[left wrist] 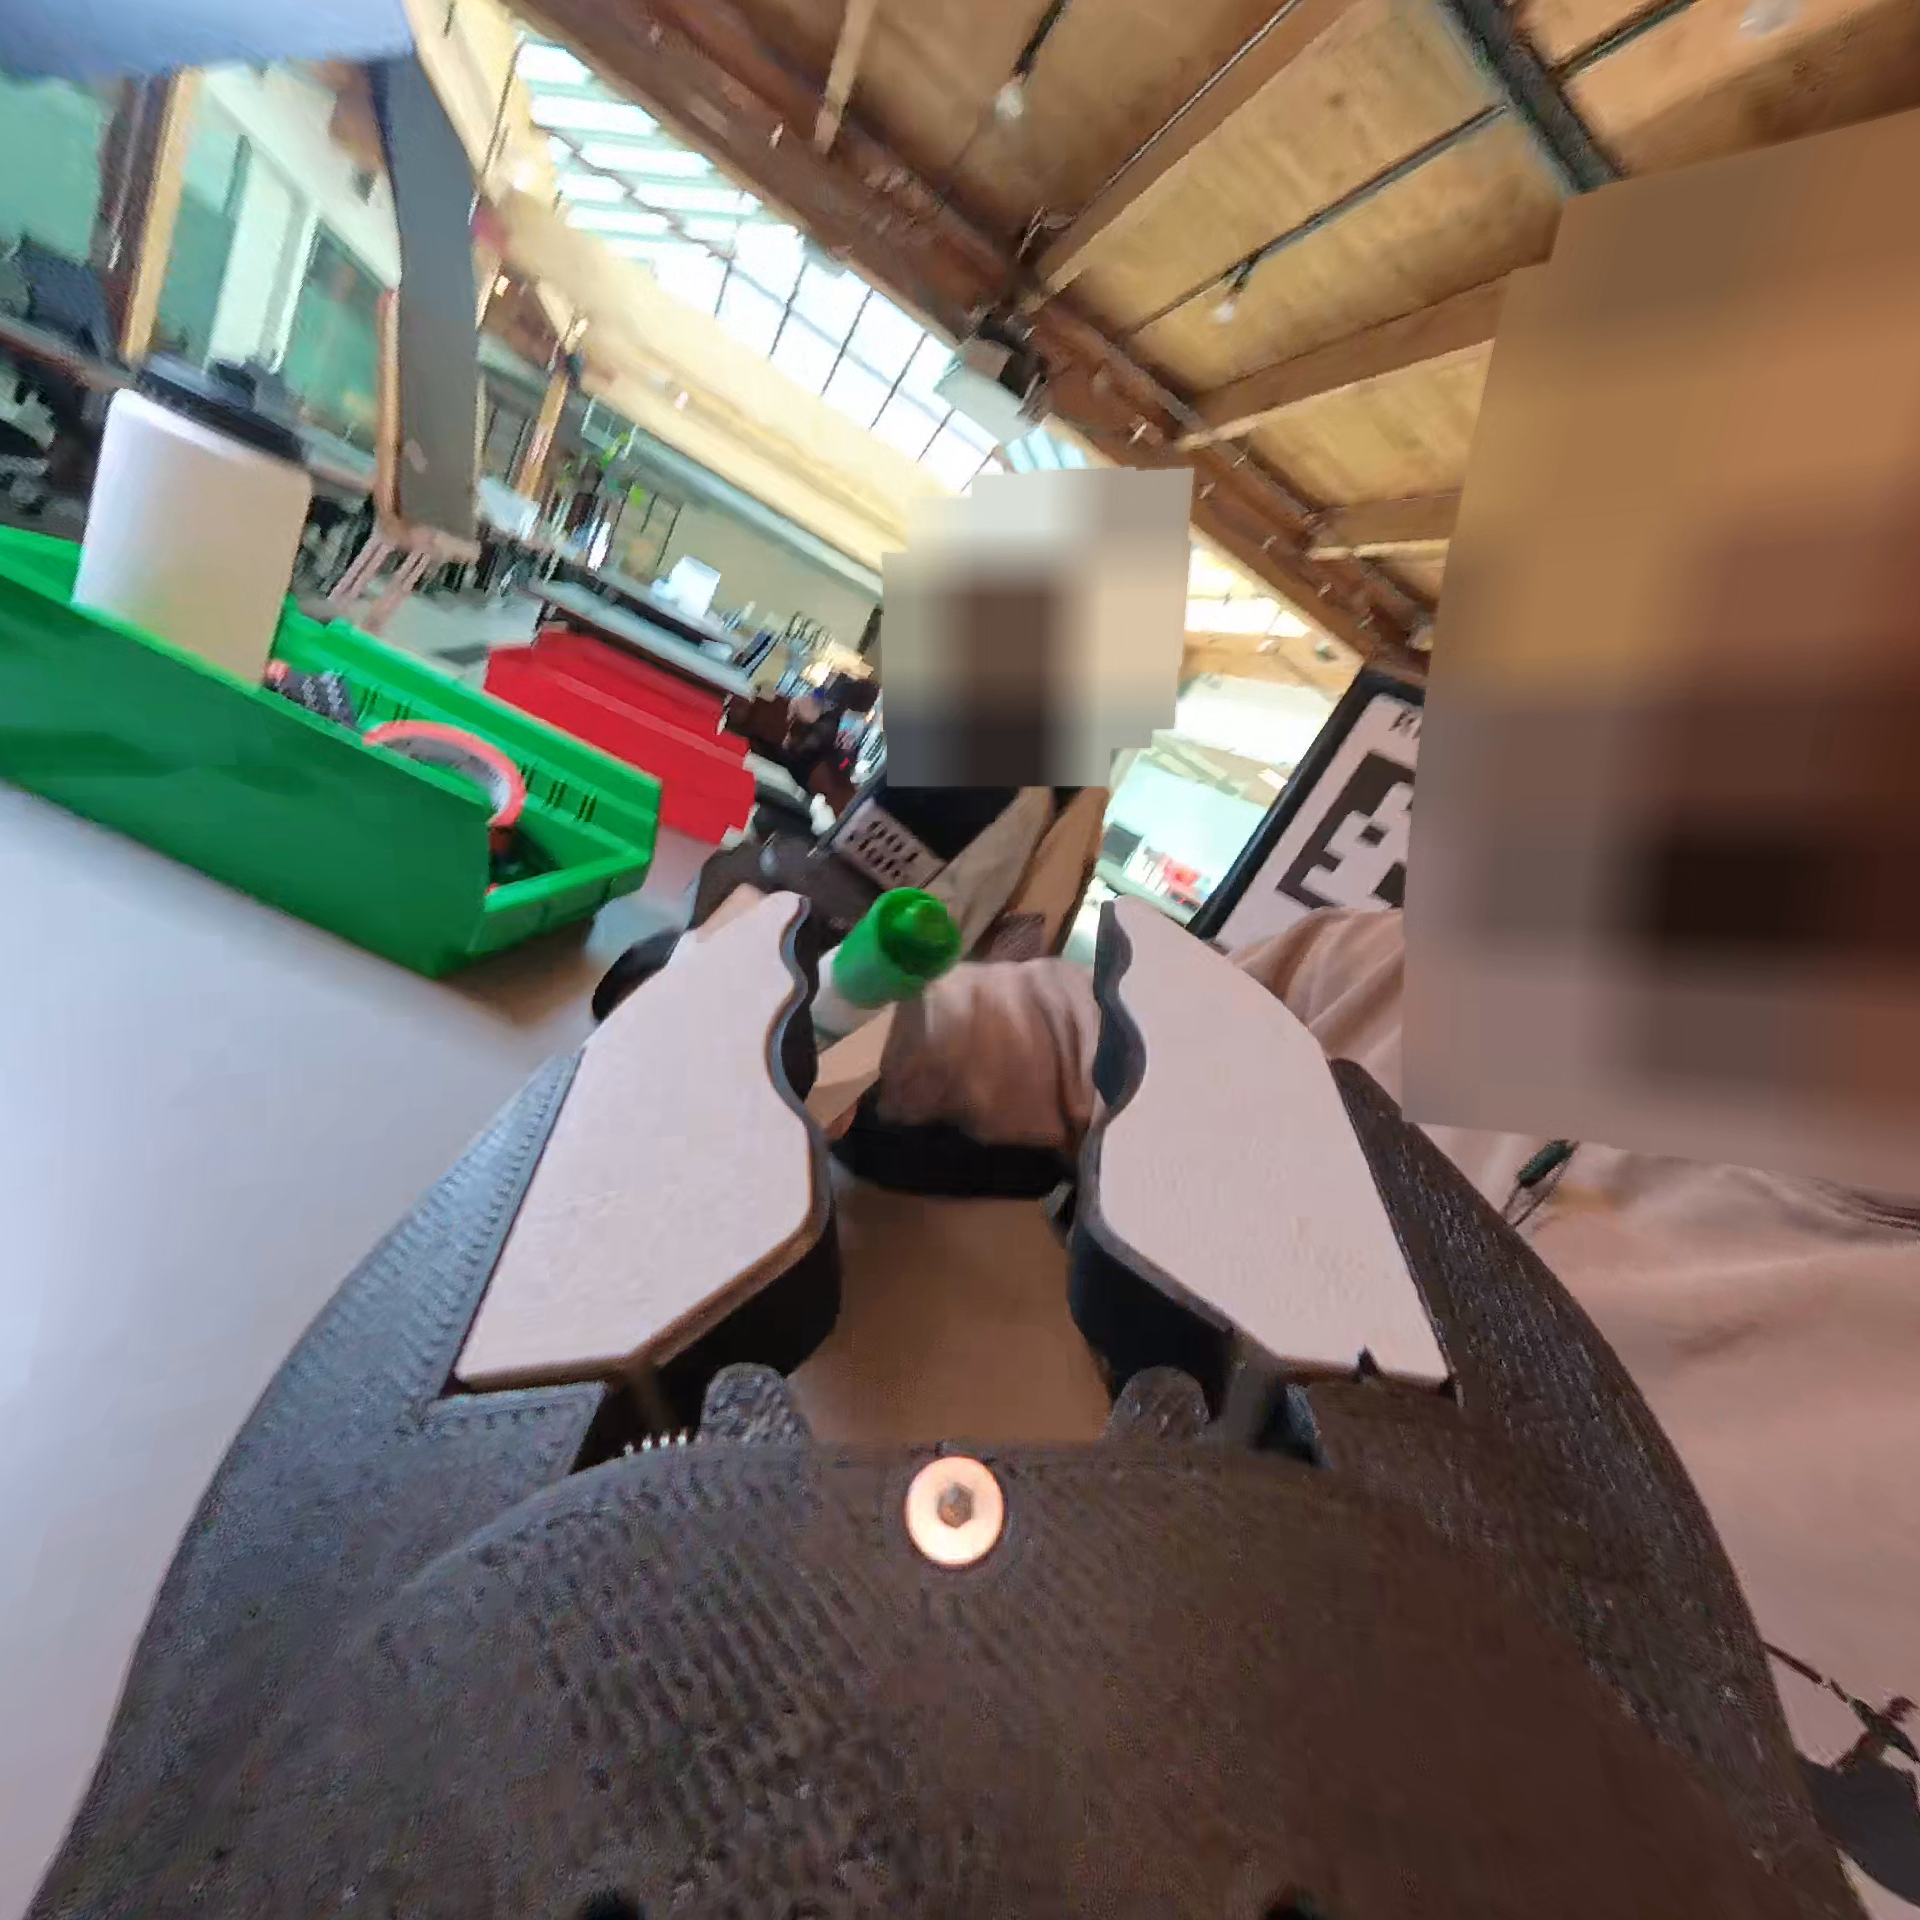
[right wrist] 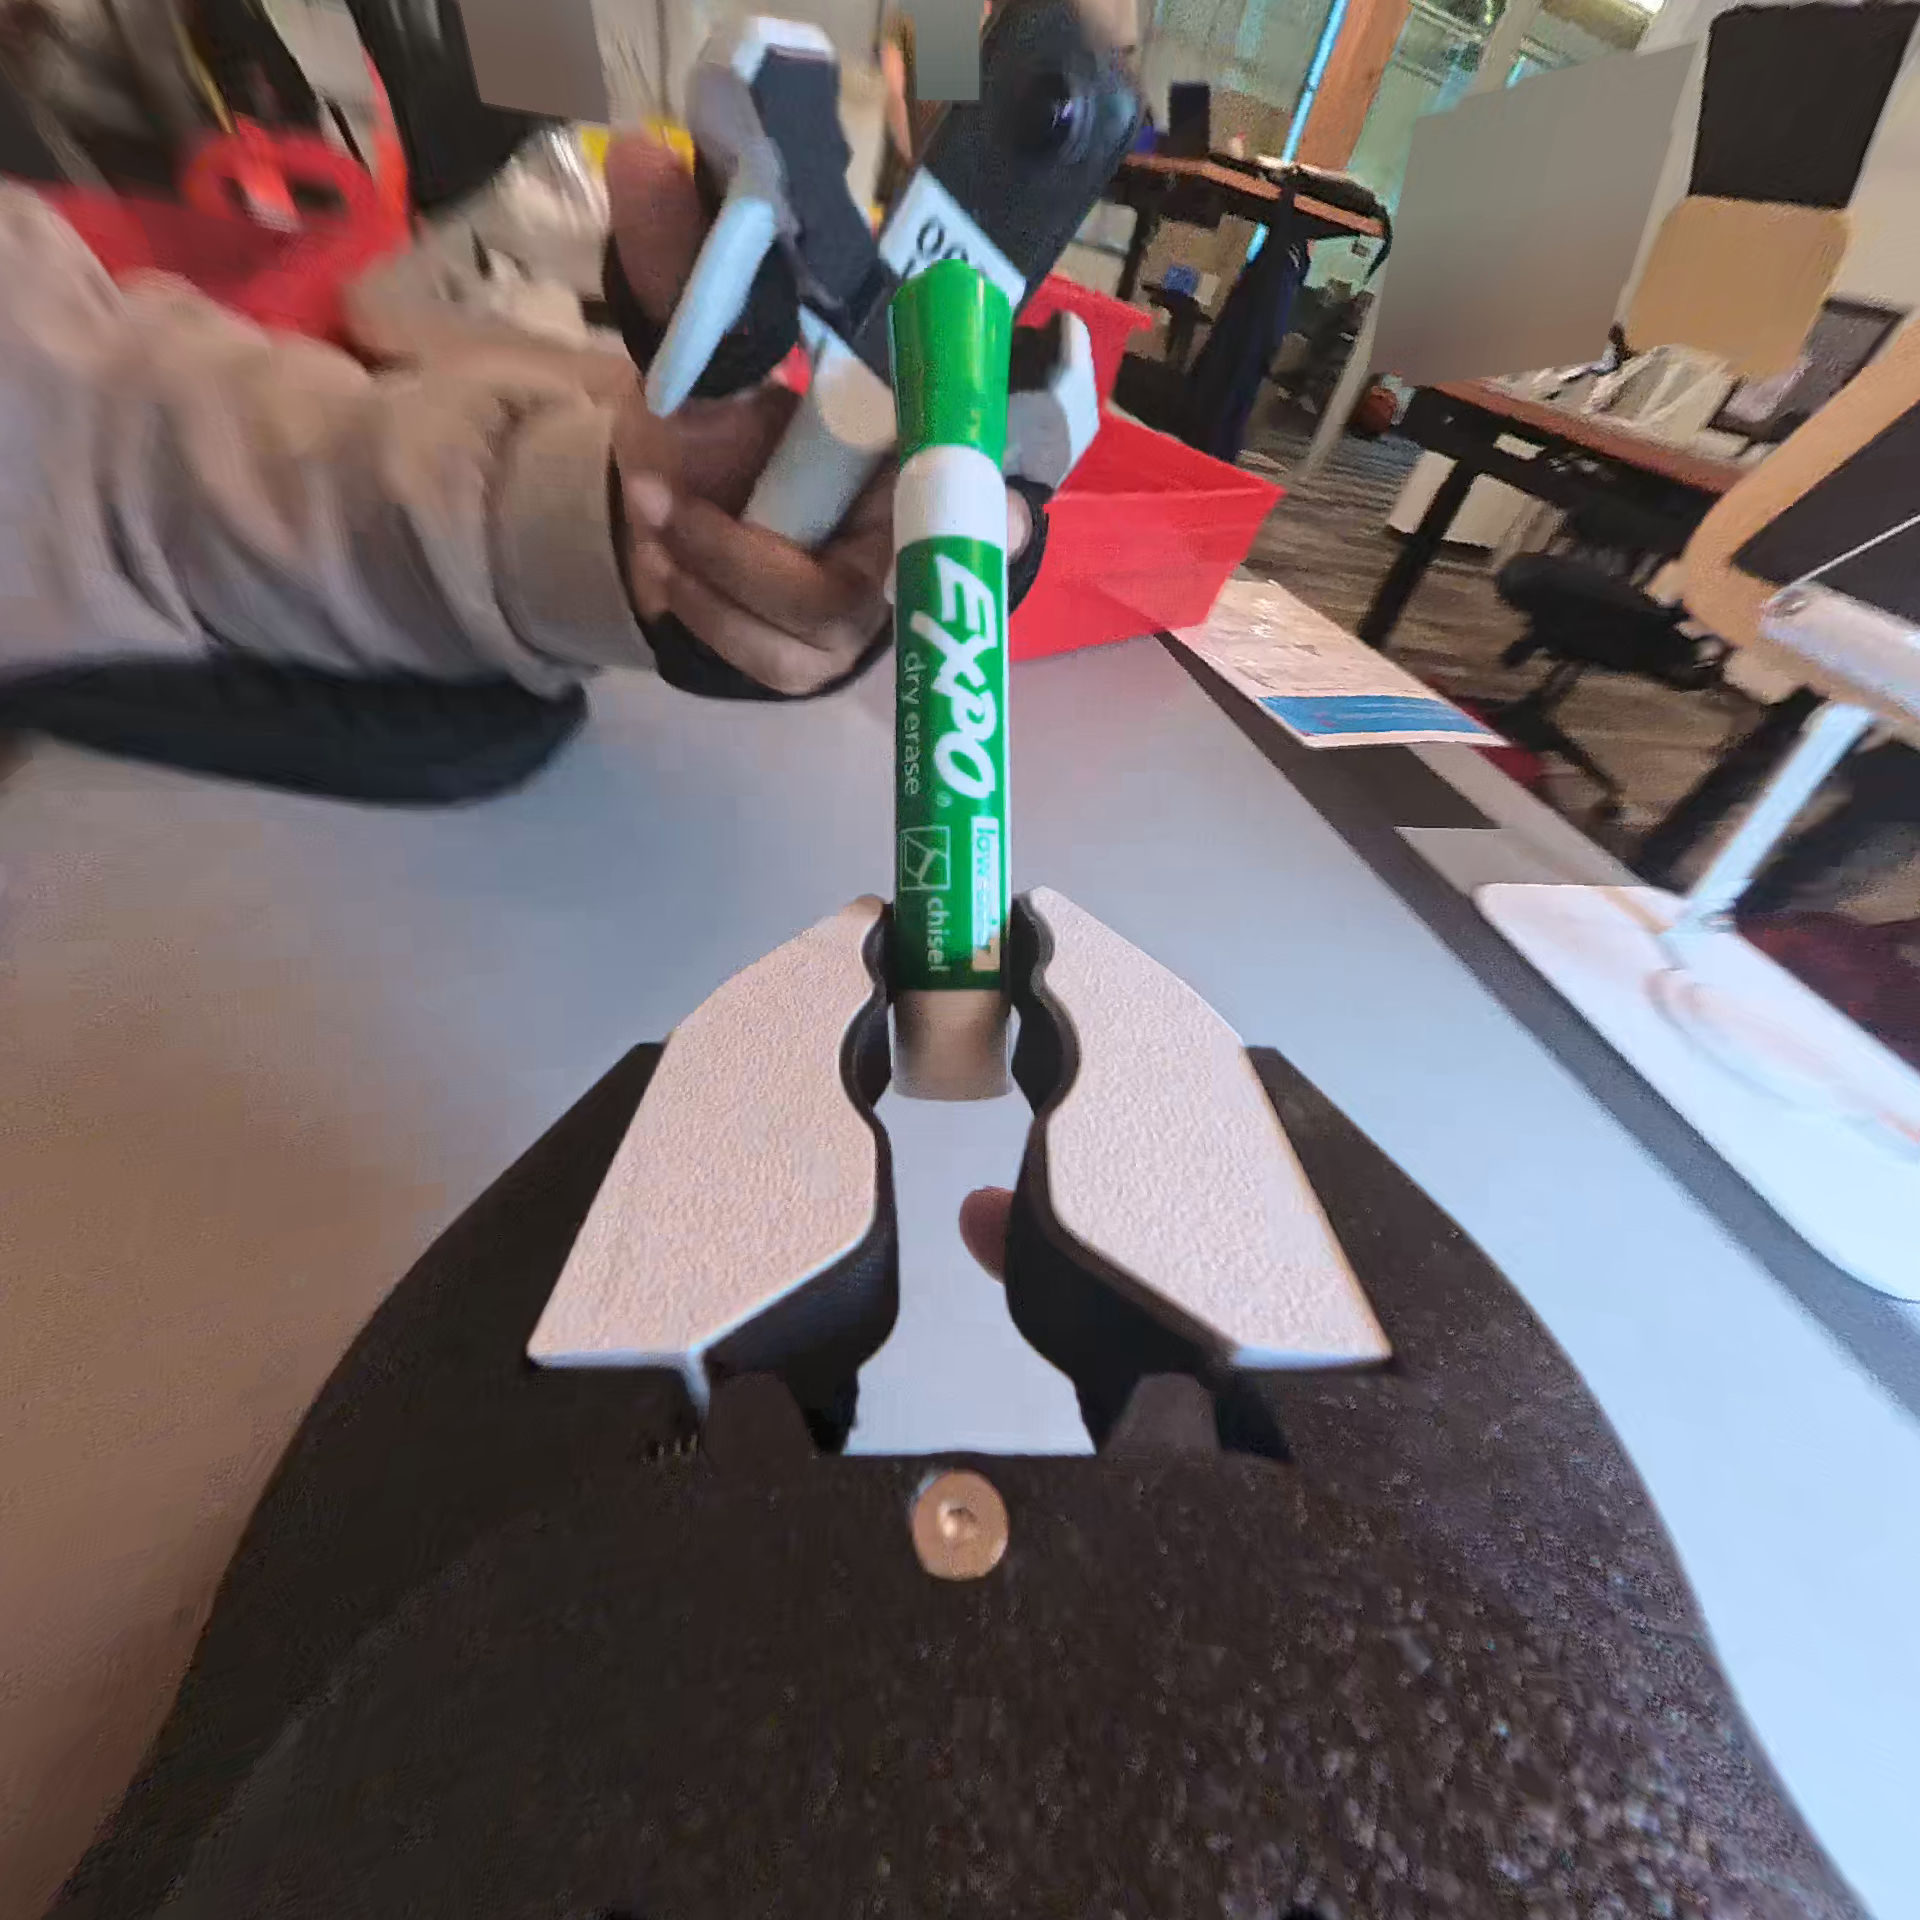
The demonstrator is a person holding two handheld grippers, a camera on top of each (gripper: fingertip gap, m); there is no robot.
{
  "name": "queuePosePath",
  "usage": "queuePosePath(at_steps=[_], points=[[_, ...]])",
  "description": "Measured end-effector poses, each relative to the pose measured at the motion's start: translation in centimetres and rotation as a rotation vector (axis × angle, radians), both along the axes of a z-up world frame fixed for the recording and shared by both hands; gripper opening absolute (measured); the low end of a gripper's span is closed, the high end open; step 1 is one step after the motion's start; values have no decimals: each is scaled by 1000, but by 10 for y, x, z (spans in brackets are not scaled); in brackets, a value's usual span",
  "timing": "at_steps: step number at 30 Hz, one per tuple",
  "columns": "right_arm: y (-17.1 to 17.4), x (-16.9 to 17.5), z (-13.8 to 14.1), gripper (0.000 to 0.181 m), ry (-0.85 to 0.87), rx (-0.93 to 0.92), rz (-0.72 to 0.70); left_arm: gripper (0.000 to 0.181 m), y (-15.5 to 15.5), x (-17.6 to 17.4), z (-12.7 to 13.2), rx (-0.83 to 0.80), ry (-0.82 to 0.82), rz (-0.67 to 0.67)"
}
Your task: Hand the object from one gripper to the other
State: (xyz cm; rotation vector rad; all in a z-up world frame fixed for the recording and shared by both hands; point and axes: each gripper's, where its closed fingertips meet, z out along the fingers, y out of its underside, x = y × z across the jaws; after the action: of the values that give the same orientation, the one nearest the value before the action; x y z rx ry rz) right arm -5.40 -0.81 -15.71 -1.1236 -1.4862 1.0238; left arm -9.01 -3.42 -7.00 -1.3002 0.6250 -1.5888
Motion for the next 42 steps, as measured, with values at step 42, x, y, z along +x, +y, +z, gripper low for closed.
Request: queuePosePath(at_steps=[42], points=[[-34,-10,-1,13,-120,18,38,19,12,34,-137,403,1340,305]])
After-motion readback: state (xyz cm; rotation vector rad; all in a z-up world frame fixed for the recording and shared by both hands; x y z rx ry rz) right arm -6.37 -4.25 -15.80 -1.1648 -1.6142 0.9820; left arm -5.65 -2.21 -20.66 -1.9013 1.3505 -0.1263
